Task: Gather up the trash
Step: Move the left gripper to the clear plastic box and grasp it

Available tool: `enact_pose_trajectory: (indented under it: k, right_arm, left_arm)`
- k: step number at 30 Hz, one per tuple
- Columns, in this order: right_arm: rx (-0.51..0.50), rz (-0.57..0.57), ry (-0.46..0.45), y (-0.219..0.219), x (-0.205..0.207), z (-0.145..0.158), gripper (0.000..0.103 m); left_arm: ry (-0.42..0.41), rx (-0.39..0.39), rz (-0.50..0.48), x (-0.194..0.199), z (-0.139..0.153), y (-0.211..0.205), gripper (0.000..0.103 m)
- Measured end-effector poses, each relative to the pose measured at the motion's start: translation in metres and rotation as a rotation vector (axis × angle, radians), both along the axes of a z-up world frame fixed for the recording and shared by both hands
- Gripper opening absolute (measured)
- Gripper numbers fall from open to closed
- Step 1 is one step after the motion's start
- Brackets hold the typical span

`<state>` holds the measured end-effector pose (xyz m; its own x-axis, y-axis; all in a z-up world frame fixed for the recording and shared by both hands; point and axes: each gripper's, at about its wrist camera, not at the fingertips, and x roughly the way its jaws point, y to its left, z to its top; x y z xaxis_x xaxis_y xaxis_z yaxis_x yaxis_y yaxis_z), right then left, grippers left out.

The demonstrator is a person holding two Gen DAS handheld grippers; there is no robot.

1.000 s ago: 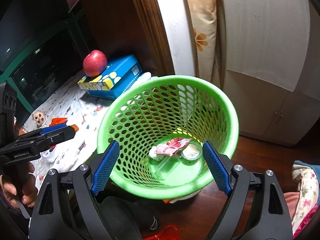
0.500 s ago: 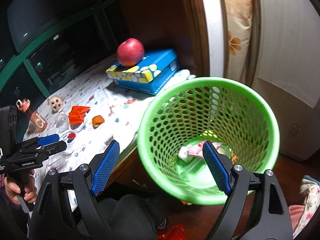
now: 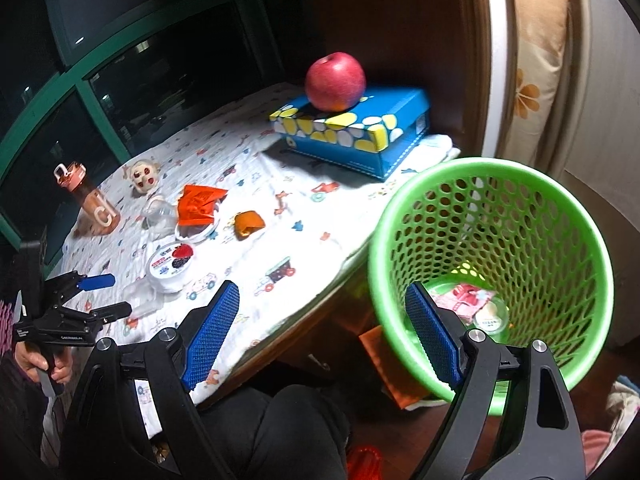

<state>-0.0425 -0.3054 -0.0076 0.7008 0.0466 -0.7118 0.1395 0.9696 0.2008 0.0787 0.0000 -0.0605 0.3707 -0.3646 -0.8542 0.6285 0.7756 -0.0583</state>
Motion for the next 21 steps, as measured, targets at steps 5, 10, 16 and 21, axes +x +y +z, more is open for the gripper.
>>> enact_pose_trajectory:
  k: [5, 10, 16, 21]
  right_arm:
    - [-0.01, 0.04, 0.014, 0.02, 0.012, -0.002, 0.084]
    - [-0.011, 0.076, 0.038, 0.038, 0.024, -0.008, 0.084]
    - [-0.015, 0.121, 0.068, 0.059, 0.04, -0.016, 0.084]
    - [-0.012, 0.153, 0.085, 0.075, 0.051, -0.021, 0.084]
  left_arm:
    - [-0.012, 0.057, -0.05, 0.004, -0.012, 0.006, 0.085]
    - [-0.003, 0.088, -0.102, 0.01, -0.024, 0.007, 0.086]
    - [0.017, 0.09, -0.133, 0.021, -0.036, 0.009, 0.086]
    - [0.02, 0.073, -0.156, 0.026, -0.039, 0.009, 0.086]
